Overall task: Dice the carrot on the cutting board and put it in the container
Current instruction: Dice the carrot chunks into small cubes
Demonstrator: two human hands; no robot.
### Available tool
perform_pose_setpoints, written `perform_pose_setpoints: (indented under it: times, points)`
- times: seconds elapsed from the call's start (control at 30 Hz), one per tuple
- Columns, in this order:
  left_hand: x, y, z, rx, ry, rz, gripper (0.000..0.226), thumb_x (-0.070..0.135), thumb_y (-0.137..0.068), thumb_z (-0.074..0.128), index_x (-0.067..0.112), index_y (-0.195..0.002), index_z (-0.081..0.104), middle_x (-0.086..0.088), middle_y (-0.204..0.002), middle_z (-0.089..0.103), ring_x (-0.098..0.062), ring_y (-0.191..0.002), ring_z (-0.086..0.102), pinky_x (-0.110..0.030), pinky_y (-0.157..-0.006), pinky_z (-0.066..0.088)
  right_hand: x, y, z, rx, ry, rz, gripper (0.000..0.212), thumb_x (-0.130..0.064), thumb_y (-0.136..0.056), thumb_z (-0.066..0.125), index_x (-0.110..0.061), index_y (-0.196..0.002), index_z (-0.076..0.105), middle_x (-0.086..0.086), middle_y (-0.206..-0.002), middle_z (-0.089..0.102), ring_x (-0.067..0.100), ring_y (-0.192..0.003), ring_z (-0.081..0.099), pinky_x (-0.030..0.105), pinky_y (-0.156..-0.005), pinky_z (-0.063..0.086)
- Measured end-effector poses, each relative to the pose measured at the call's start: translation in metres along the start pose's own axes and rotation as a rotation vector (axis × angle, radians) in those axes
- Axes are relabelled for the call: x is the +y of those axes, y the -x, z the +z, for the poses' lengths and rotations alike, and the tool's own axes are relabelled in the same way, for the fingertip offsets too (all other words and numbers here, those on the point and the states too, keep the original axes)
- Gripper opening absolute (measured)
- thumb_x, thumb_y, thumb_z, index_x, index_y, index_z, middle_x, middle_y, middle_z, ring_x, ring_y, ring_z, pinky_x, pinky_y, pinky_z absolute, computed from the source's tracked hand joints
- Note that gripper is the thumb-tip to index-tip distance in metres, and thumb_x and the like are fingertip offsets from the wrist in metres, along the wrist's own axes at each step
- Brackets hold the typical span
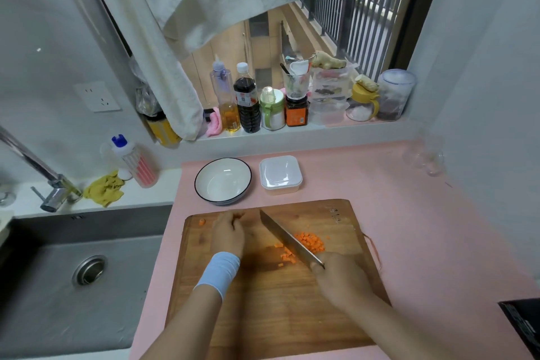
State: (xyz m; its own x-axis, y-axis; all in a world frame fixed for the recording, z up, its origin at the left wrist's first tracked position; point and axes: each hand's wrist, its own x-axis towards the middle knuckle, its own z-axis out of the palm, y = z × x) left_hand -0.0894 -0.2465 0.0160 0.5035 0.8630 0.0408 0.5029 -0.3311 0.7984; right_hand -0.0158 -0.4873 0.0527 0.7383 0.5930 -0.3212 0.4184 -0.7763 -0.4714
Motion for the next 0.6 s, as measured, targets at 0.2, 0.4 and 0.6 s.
perform_pose_setpoints:
  times: [0.2, 0.4, 0.6]
  points:
    - [-0.030, 0.012, -0.003, -0.117, -0.236, -0.076, 0.029, 0.006, -0.092, 0.046, 0.024, -0.102, 0.067, -0.001, -0.116, 0.061, -0.016, -0.104, 0.052, -0.023, -0.091, 0.037, -0.013, 0.002, 0.024, -0.168, -0.284, 0.079, 0.031, -0.035, -0.103, 0.050, -0.025, -0.078, 0.065, -0.005, -0.070, 0.064, 0.013, -0.064, 0.060, 0.027, -0.057, 0.043]
    - [-0.043, 0.022, -0.023, -0.072, -0.394, -0.175, 0.036, 0.014, -0.087, 0.051, 0.028, -0.118, 0.060, 0.000, -0.131, 0.048, -0.023, -0.117, 0.047, -0.033, -0.097, 0.043, -0.004, -0.006, 0.019, -0.088, -0.262, 0.187, 0.030, -0.038, -0.103, 0.045, -0.027, -0.084, 0.065, -0.005, -0.077, 0.068, 0.015, -0.073, 0.066, 0.029, -0.060, 0.047]
    - [-0.066, 0.021, -0.030, -0.127, -0.325, -0.179, 0.024, 0.027, -0.089, 0.063, 0.025, -0.113, 0.065, -0.003, -0.116, 0.062, -0.022, -0.099, 0.057, -0.029, -0.088, 0.046, -0.019, -0.014, 0.015, -0.125, -0.263, 0.134, 0.033, -0.035, -0.104, 0.044, -0.021, -0.084, 0.067, -0.001, -0.068, 0.066, 0.020, -0.063, 0.063, 0.031, -0.057, 0.044]
